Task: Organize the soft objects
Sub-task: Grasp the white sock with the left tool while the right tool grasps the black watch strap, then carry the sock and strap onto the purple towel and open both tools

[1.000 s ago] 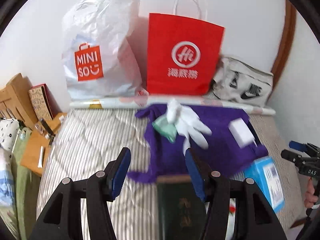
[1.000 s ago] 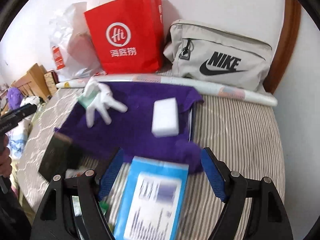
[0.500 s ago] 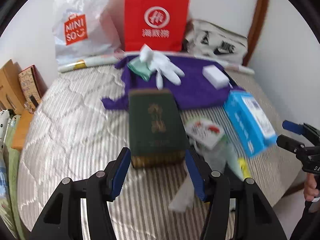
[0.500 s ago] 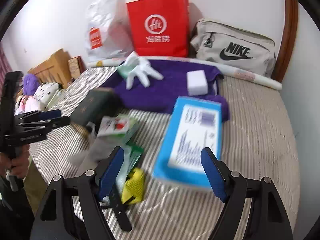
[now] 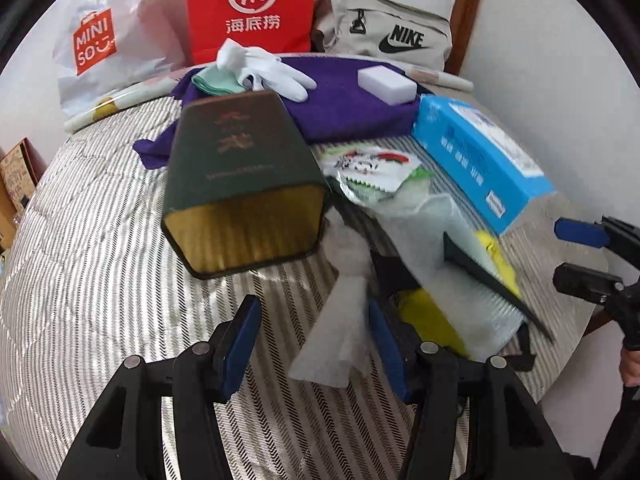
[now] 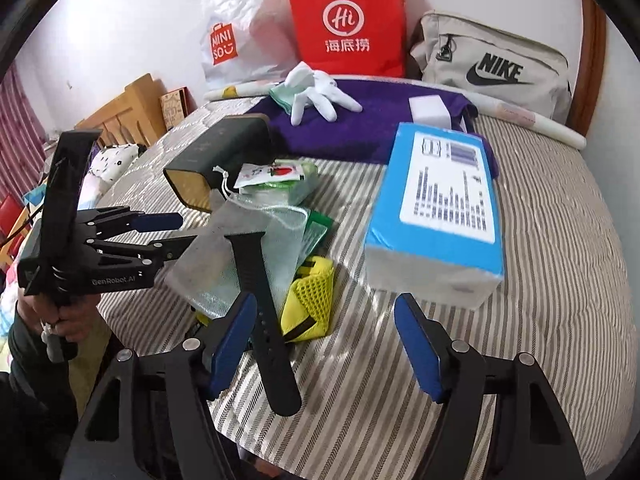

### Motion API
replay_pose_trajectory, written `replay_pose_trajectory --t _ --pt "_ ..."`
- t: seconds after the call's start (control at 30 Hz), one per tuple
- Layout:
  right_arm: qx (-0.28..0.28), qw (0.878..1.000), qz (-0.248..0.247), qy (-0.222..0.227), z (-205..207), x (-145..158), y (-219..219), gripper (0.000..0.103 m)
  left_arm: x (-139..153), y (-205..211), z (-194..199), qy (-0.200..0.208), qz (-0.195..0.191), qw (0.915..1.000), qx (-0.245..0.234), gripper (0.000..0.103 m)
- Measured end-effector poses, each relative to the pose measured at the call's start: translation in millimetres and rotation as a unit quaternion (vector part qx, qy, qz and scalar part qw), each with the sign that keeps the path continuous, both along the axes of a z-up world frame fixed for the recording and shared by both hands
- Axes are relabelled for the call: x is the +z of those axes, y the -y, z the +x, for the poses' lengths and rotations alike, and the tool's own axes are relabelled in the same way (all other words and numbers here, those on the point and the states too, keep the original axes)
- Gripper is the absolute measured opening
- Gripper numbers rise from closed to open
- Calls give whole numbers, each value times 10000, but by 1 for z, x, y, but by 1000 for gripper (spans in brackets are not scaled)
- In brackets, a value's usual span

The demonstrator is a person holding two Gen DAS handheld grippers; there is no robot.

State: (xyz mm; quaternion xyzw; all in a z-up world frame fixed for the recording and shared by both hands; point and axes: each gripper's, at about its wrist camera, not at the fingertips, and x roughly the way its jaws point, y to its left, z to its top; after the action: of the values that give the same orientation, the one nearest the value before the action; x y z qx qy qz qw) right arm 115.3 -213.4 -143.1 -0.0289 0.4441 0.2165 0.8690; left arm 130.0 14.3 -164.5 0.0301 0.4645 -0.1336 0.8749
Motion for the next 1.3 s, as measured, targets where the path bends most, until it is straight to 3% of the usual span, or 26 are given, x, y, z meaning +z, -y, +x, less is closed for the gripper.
replay_pose_trajectory --t 0.13,0.2,0.23,0.57,0.73,0.77,0.8,0.87,1.17,1.3 --pt "-20 10000 20 9 -3 -2 -2 71 -5 6 -1 78 16 9999 -121 32" --pt "7 10000 15 26 -3 -3 -5 71 -6 11 -2 168 241 9994 -169 12" --pt "41 10000 2 36 -3 -3 -8 70 -6 11 -2 175 273 9993 -158 7" --pt "449 9988 -31 -173 7 -22 -35 49 3 -29 -17 150 -23 9986 501 7" --pt "606 9978 -197 -187 11 -30 -47 47 -6 -34 -15 28 -187 9980 610 7" --pt "604 9978 -214 -176 12 -30 -48 43 -6 -33 -16 21 -214 9980 601 7" --pt "615 9977 -236 -152 12 -30 -48 32 -6 -34 -16 11 -245 9980 591 7" --pt "594 9975 -375 -31 10 -25 -46 20 -7 -34 -15 1 -279 9978 599 7" --pt "499 9977 -407 -215 13 -29 -36 21 -7 -35 -15 -9 -361 9973 633 7" --pt "456 9985 -281 -91 8 -18 -31 20 -6 -37 -16 -39 -411 9969 663 7"
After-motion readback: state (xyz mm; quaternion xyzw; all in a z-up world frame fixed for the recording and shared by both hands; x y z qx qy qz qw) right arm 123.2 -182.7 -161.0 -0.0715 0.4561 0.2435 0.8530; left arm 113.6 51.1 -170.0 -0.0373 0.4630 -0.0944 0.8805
